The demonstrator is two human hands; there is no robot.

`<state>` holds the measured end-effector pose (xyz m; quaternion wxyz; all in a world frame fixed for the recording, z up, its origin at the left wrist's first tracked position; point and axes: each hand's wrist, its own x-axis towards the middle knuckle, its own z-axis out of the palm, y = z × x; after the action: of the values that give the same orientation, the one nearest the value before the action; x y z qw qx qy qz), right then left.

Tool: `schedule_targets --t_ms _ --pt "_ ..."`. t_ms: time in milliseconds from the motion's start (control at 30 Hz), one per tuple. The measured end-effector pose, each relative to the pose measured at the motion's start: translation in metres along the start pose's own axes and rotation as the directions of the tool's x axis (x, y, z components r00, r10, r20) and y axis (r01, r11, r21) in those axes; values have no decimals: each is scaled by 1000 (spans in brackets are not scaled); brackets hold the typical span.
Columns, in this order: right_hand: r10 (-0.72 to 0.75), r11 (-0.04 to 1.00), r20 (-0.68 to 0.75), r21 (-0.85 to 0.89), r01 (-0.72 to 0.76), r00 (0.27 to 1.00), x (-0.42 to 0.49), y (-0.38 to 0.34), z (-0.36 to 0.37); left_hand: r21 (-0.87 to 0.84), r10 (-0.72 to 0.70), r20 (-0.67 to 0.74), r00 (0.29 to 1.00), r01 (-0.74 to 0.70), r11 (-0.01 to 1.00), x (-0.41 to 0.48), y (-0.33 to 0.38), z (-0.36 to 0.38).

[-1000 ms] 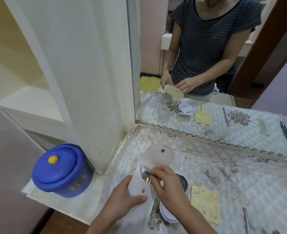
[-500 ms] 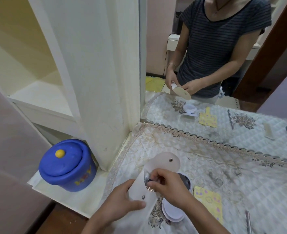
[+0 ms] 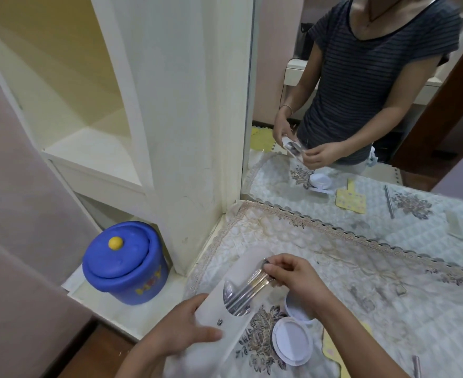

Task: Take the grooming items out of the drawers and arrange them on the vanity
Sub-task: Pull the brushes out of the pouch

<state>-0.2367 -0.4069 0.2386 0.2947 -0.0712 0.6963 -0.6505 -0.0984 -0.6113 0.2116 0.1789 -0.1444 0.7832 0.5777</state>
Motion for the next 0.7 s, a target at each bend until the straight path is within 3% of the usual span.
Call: schedule_targets --t_ms 100,267,367,433,533,700 --pt "105 965 -4 243 -101 994 -1 6 5 -24 -11 -14 1000 11 1000 1 -4 -1" --pt "131 968 21 214 -132 991 -2 18 17 9 -27 -31 999 27 1000 0 -11 1" --pt "96 965 -74 251 -75 993 4 10 12 59 -46 -78 996 50 997 -5 -17 -6" --pt "68 960 -228 281 -1 971 12 2 -2 90 -59 -166 984 75 993 -12 -22 -14" --pt "21 991 -327 133 24 945 23 -1 -27 117 -44 -346 937 90 989 -21 -23 -22" --pt "168 952 -139 -232 -197 976 32 26 -12 -75 -81 -474 877 51 996 -21 -18 -17"
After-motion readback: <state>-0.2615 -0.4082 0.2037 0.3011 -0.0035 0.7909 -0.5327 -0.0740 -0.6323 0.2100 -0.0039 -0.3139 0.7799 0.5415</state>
